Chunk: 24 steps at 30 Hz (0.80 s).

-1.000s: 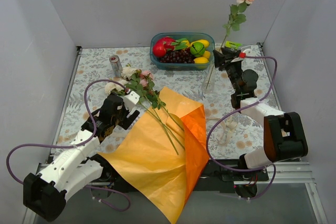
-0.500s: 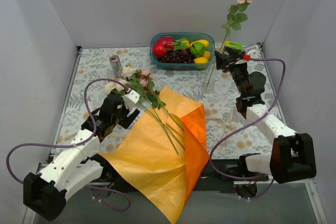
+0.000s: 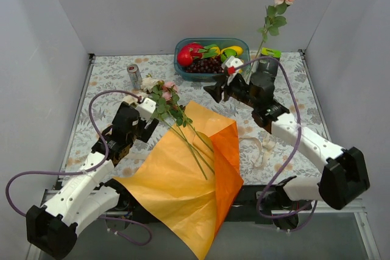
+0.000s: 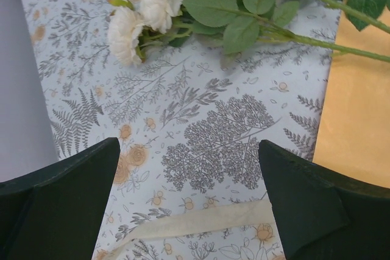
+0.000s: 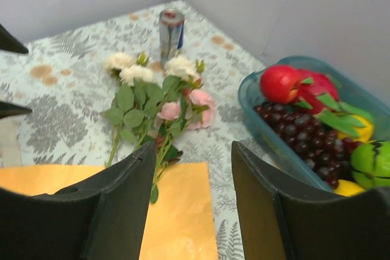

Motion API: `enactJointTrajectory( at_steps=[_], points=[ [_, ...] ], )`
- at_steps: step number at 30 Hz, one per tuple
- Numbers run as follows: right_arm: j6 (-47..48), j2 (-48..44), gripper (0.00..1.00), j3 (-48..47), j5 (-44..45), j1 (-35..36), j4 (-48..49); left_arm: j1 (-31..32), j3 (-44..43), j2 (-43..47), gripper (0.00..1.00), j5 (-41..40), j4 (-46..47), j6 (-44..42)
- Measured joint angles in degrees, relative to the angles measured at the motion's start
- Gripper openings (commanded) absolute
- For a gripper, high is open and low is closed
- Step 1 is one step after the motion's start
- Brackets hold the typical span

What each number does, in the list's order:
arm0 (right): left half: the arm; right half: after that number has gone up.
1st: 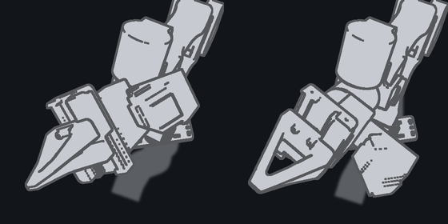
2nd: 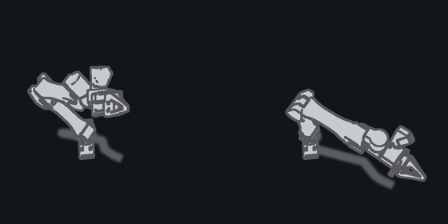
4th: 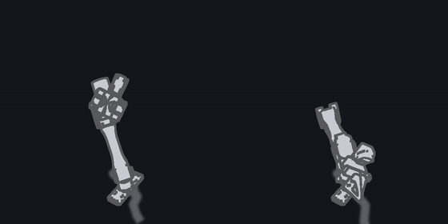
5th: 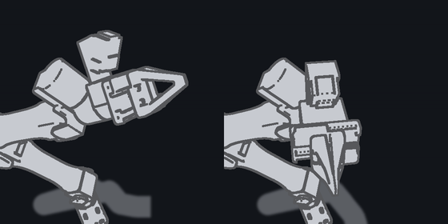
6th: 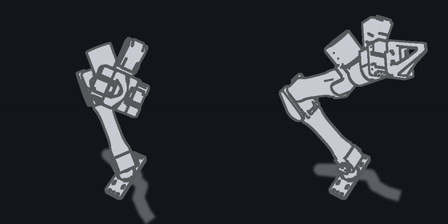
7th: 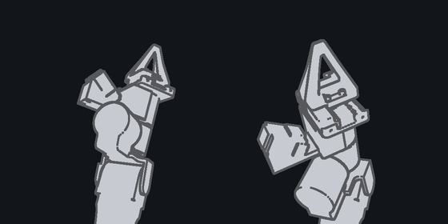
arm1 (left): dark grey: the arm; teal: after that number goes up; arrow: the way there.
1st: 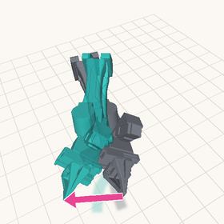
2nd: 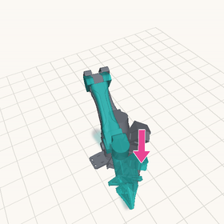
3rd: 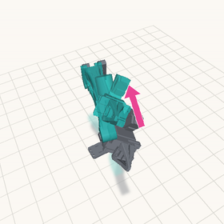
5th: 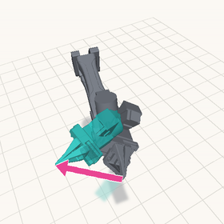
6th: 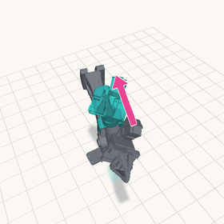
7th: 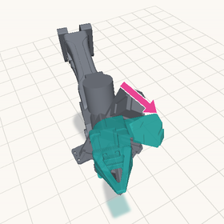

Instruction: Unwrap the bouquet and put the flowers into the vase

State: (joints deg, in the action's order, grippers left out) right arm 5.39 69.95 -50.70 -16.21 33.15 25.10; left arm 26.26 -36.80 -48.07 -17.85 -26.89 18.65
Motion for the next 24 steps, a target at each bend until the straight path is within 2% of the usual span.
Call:
enactJointTrajectory(
  at_steps=[5, 10, 17, 24],
  points=[
    [2.3, 15.3, 0.60, -13.4, -8.7, -0.1, -13.9, -1.0, 0.0, 2.8, 0.98, -3.0, 3.1, 1.2],
    [5.9, 26.3, 0.61, -19.3, -12.2, 1.3, -24.9, -1.4, -1.3, 4.4, 0.98, -4.3, 3.5, 1.6],
    [9.0, 33.2, 0.60, -21.0, -12.1, 6.6, -33.9, -1.4, -3.2, 4.4, 0.98, -4.3, 3.3, 2.2],
    [9.4, 36.1, 0.56, -21.5, -9.9, 8.6, -35.5, -1.4, -3.6, 4.4, 0.98, -4.3, 2.9, 2.3]
  ],
)
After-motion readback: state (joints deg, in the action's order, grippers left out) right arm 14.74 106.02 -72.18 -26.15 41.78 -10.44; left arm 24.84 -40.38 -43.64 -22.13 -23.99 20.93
